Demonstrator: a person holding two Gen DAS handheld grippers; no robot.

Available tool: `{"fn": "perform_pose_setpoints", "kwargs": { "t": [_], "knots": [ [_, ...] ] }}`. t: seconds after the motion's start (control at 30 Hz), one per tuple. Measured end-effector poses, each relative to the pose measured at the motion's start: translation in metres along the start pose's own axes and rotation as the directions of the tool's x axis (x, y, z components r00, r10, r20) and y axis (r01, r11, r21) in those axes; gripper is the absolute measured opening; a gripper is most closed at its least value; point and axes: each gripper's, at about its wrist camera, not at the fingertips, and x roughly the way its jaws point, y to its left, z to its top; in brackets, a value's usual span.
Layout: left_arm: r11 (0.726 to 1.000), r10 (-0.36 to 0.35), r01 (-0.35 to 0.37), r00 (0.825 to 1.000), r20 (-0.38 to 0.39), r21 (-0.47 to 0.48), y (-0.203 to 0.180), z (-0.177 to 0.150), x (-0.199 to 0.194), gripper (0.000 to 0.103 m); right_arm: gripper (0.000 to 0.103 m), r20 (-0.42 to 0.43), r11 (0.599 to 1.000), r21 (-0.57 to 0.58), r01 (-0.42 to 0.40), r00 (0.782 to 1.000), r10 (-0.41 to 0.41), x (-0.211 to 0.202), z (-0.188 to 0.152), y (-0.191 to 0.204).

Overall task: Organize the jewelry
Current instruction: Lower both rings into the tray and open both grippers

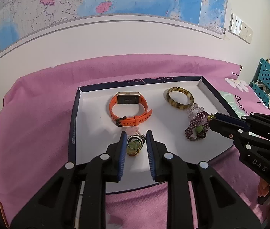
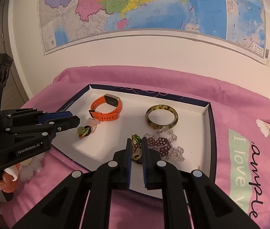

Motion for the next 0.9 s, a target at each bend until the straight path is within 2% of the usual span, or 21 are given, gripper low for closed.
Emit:
{"fn": "perform_pose_setpoints", "kwargs": {
  "t": [0.9],
  "knots": [
    [0.999,0.009,-0.011,0.997,-0.073,-0.033,0.005,-0.006,0.027,0.024,0.009,-0.061,1.0,0.021,0.01,0.998,-0.009,0.019,-0.005,-0.004]
  ]
}}
